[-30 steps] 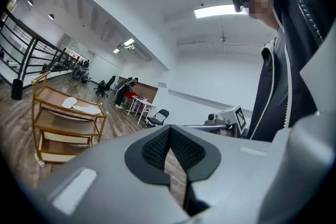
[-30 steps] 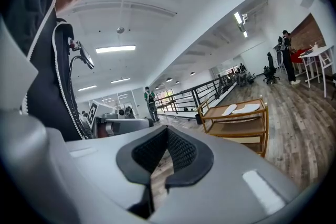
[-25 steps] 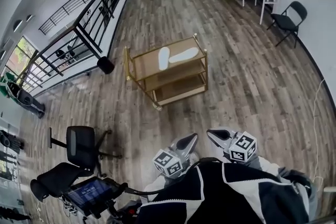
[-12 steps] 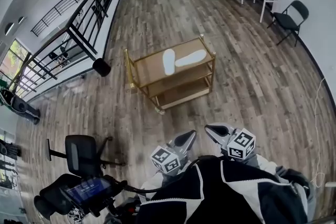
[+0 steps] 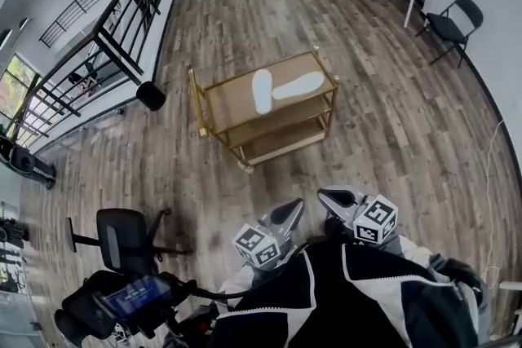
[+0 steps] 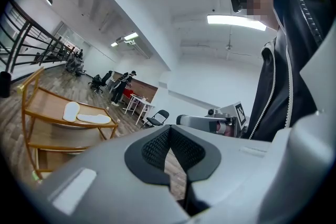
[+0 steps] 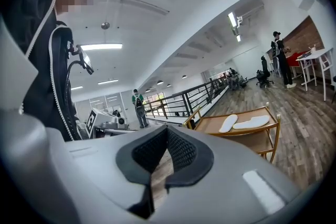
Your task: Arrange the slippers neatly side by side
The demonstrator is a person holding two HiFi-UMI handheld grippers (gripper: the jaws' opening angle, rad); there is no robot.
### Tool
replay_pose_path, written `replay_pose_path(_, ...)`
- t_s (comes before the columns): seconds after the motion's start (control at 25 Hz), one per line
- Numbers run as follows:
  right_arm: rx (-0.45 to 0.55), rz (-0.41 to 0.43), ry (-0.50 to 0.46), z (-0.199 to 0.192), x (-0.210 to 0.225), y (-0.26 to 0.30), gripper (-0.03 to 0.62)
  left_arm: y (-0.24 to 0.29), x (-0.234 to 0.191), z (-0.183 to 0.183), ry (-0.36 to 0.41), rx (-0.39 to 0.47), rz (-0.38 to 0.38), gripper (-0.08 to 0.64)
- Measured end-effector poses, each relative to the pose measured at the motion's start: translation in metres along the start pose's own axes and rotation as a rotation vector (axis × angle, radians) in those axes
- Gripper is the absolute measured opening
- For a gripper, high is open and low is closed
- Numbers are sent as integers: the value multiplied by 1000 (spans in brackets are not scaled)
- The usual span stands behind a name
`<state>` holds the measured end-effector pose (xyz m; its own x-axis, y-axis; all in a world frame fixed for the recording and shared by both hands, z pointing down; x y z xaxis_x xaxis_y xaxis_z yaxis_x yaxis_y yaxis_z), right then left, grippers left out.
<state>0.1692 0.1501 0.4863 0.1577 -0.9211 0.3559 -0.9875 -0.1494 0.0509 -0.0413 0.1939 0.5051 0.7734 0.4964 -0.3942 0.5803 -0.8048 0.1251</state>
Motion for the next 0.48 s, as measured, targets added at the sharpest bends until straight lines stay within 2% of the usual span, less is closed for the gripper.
replay_pose_path(0.2, -6, 29, 14, 6, 42, 14, 5, 19, -24, 14, 2, 18, 56, 20)
replay_pose_path(0.48, -9, 112, 5, 44, 129, 28, 5, 93, -55, 48, 6, 33, 104, 20)
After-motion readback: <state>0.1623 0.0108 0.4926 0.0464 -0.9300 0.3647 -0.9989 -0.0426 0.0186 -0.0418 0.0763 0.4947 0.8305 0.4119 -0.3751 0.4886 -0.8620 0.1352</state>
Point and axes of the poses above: the fingertips, and each gripper's own axes: y forward along the fingers, x to its right, z out of its top, the point moved 10 cm from there along -y, backward along the fingers, and after that the axes turned 15 degrees about z, right-handed, at the moved point
